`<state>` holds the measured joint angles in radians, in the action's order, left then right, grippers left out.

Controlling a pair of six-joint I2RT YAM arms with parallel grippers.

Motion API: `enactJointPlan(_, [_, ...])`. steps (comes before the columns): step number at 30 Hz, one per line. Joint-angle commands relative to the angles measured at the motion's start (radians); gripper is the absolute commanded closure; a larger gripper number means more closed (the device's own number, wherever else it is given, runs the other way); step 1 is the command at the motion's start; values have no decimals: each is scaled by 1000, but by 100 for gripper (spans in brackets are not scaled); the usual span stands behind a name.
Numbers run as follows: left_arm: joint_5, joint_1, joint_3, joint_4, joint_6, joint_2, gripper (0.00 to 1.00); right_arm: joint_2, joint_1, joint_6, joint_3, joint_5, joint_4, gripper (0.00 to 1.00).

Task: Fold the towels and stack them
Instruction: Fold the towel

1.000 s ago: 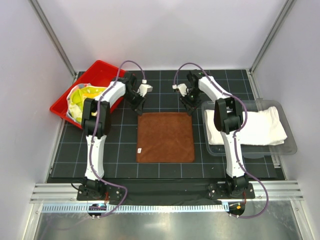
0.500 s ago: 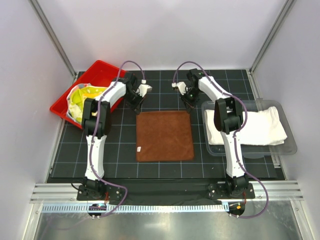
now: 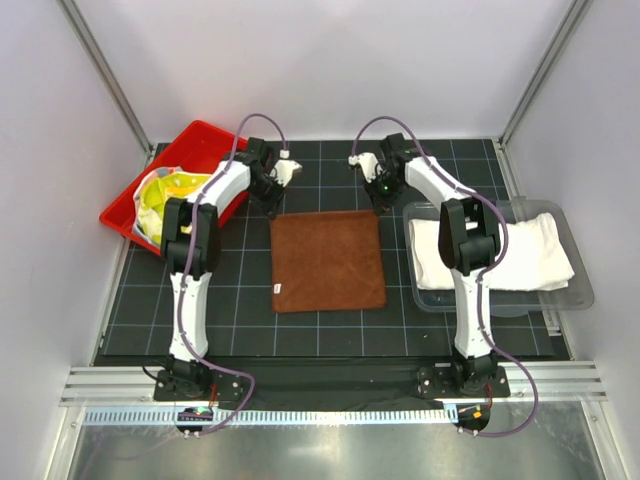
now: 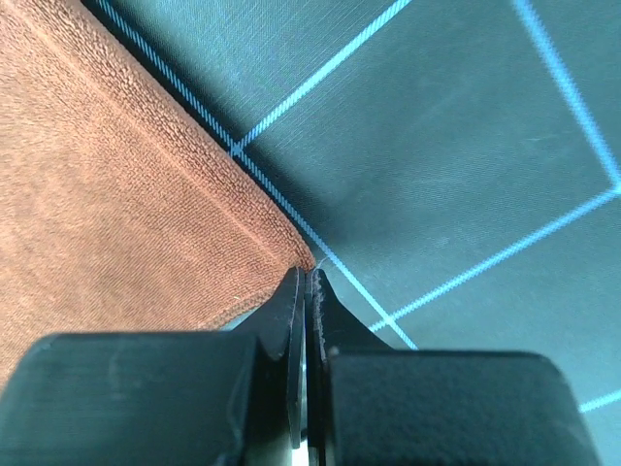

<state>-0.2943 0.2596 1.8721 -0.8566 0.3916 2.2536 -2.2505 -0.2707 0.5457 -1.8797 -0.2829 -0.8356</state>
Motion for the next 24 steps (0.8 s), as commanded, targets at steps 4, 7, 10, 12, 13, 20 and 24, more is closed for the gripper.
enactJointPlan(4, [35, -5, 21, 44, -19, -124, 100, 112, 10, -23, 27, 22, 122, 99])
enactJointPlan(7, [40, -5, 10, 44, -17, -146, 100, 130, 10, -27, 39, 33, 131, 99])
enactJointPlan(10, [53, -3, -14, 44, -17, -166, 100, 153, 10, -33, 63, 40, 148, 99])
enactJointPlan(12, [55, -5, -34, 48, -19, -186, 100, 180, 10, -35, 79, 47, 159, 99])
enactJointPlan(13, [57, -3, -42, 50, -23, -202, 100, 199, 10, -39, 91, 51, 162, 99])
enactJointPlan(20, [72, 10, -103, 70, -46, -273, 100, 305, 11, -75, 189, 77, 216, 99])
enactJointPlan(24, [72, 30, -142, 77, -63, -302, 100, 373, 5, -101, 278, 73, 248, 99])
